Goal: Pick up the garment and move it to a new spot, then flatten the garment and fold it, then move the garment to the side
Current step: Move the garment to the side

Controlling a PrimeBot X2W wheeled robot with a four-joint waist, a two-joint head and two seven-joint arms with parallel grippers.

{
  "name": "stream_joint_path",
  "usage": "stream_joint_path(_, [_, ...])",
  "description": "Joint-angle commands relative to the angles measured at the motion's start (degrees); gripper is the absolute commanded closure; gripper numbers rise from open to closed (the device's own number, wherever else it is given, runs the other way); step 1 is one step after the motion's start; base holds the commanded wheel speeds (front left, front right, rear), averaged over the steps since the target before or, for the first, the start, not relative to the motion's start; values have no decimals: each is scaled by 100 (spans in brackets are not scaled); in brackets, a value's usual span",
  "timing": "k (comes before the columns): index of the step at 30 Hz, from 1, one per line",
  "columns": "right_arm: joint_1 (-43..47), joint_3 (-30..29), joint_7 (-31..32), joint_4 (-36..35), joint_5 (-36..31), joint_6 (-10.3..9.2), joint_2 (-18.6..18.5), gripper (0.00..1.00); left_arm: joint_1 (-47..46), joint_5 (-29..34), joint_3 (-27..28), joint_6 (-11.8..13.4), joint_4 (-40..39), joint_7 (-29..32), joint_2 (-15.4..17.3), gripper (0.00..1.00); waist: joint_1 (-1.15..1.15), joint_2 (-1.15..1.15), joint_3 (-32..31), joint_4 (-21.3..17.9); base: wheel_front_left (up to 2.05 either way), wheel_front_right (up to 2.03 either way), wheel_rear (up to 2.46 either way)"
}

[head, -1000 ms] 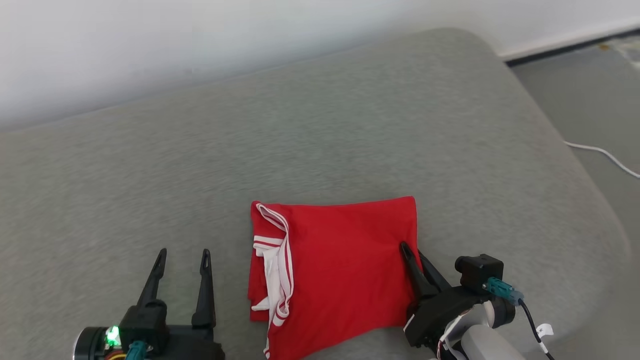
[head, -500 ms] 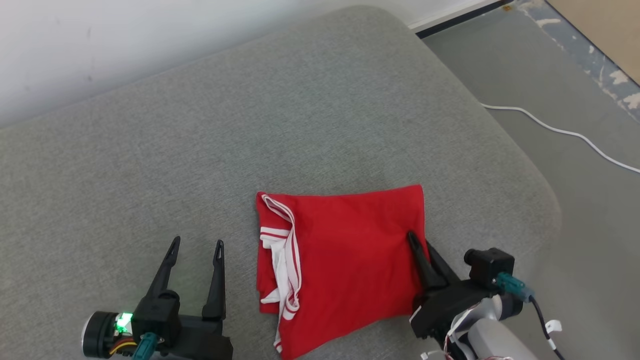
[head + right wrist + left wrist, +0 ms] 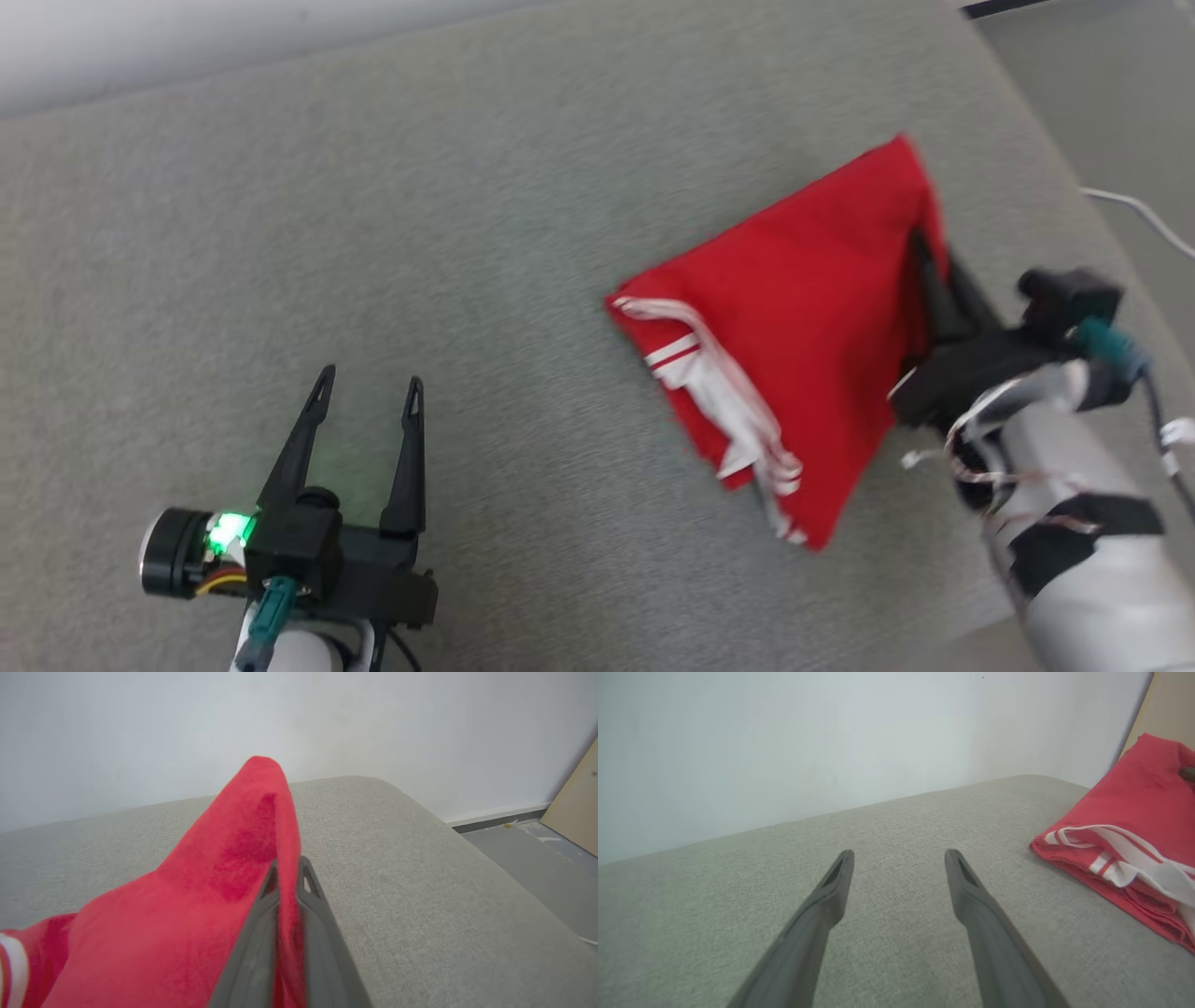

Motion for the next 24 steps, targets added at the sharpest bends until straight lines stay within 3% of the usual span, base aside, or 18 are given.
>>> stream_joint_path(1, [-263, -183, -24, 178, -54, -16, -122, 100, -166, 60, -49, 31, -75, -18, 19, 0, 0, -1, 839, 843, 0, 0, 0])
stream_joint_path(10, [-1443, -1653, -24, 1292, -811, -16, -1018, 100, -504, 197, -332, 211, -359, -18, 145, 0, 0, -1, 1603, 1498, 0, 0, 0])
stream_joint_path(18, [-2032, -3219, -25, 1506, -1880, -16, -1661, 100, -577, 132, -358, 403, -419, 9, 406, 0, 0, -1, 1820, 1585, 0, 0, 0])
stream_joint_path(24, [-2137, -3892, -25, 1509, -2575, -16, -1864, 100, -596, 88, -395, 493, -382, 21, 482, 0, 0, -1, 1798, 1586, 0, 0, 0])
